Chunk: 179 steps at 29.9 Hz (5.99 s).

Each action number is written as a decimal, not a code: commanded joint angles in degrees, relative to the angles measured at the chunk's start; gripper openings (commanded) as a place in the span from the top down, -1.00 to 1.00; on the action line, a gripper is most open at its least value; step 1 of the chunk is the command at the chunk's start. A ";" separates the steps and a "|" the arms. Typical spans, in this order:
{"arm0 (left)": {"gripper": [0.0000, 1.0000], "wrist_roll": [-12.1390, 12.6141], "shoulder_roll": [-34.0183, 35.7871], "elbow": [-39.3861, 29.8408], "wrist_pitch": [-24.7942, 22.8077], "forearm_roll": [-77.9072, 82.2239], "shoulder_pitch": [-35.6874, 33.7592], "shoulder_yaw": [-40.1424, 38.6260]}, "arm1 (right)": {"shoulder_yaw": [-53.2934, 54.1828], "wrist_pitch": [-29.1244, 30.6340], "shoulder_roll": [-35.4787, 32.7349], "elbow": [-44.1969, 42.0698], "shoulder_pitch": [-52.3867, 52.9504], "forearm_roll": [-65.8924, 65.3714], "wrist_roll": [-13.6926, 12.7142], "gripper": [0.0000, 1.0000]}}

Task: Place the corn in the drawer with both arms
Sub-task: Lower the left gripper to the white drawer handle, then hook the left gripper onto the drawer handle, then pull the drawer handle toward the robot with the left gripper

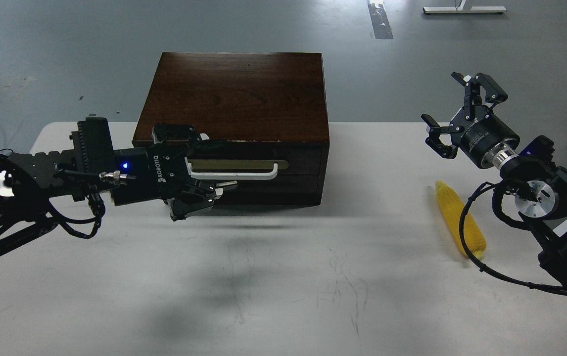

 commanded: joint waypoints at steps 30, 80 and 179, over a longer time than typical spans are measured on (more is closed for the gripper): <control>-0.49 0.00 -7.67 8.41 0.00 -0.01 -9.75 11.94 | 0.09 0.09 0.33 -2.02 0.00 0.00 0.91 -1.00; -0.54 0.00 -10.49 12.37 -2.37 -0.01 -10.90 17.47 | -0.09 0.35 0.33 -4.22 -0.18 0.09 1.61 -1.00; -0.66 0.00 -2.05 0.86 -3.86 -0.01 -9.23 20.72 | -0.35 0.79 0.42 -6.15 -0.44 0.09 1.61 -1.00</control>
